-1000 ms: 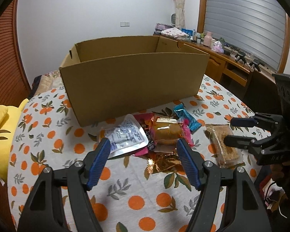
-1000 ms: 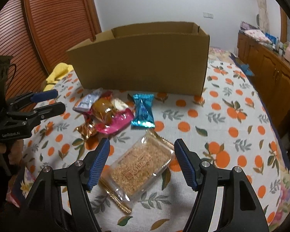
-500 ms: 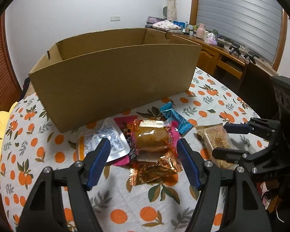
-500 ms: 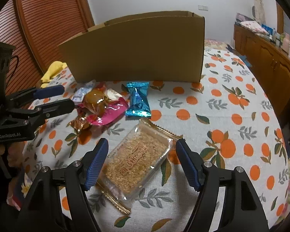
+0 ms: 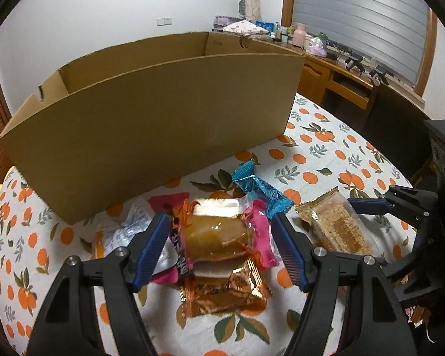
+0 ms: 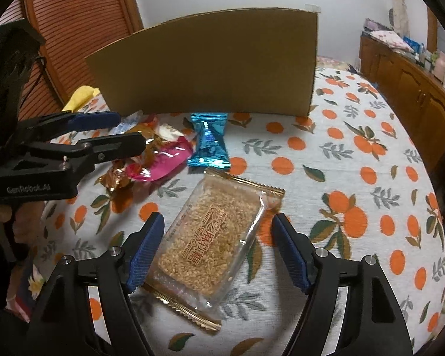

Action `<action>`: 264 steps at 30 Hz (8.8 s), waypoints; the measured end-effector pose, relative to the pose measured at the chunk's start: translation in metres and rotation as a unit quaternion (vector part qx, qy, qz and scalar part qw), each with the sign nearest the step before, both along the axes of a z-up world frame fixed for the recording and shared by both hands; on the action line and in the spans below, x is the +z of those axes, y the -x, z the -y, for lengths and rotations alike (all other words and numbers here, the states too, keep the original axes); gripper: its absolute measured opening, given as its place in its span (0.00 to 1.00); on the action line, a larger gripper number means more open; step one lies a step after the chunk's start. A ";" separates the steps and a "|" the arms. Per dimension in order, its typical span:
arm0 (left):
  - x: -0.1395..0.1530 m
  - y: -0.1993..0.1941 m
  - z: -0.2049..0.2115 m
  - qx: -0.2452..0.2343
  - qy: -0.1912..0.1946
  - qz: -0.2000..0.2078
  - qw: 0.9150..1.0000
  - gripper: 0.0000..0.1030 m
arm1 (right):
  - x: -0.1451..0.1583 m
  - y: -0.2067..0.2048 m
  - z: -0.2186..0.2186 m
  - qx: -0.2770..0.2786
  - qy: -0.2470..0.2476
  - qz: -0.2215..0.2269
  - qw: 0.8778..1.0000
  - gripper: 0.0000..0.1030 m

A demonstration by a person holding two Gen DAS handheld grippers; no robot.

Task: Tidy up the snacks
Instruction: 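Close left gripper on pink-wrapped cake while right gripper closes on sesame-bar tray, then lift the cake and sesame tray and carry both over the box, then open left gripper to drop the cake while right gripper releases the tray, then move both tools back to the silver pouch and blue candy, then close left gripper on silver-white pouch while right gripper closes on blue candy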

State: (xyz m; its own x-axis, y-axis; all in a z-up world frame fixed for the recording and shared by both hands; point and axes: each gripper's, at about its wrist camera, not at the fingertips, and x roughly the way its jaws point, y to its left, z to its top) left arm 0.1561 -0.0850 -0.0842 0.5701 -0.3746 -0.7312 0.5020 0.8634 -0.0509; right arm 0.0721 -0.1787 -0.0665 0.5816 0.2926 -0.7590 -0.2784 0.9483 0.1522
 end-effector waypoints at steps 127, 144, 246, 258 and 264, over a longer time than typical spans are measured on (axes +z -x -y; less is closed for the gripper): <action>0.109 0.034 -0.070 0.042 0.048 0.134 0.989 0.60 | 0.109 0.003 -0.003 0.023 0.061 0.156 0.986 0.46; 0.129 0.002 -0.081 0.051 0.042 0.147 0.987 0.61 | 0.135 -0.039 -0.029 0.055 0.072 0.178 0.980 0.46; 0.009 -0.015 -0.096 0.101 0.018 0.001 0.995 0.79 | 0.065 -0.069 -0.033 0.097 0.030 0.063 0.993 0.51; -0.019 -0.023 -0.092 0.102 0.005 -0.028 0.994 0.79 | 0.025 -0.080 -0.034 0.095 0.035 0.023 0.995 0.49; -0.030 -0.027 -0.090 0.100 -0.003 -0.044 0.994 0.79 | 0.018 -0.085 -0.035 0.092 0.040 0.015 0.995 0.48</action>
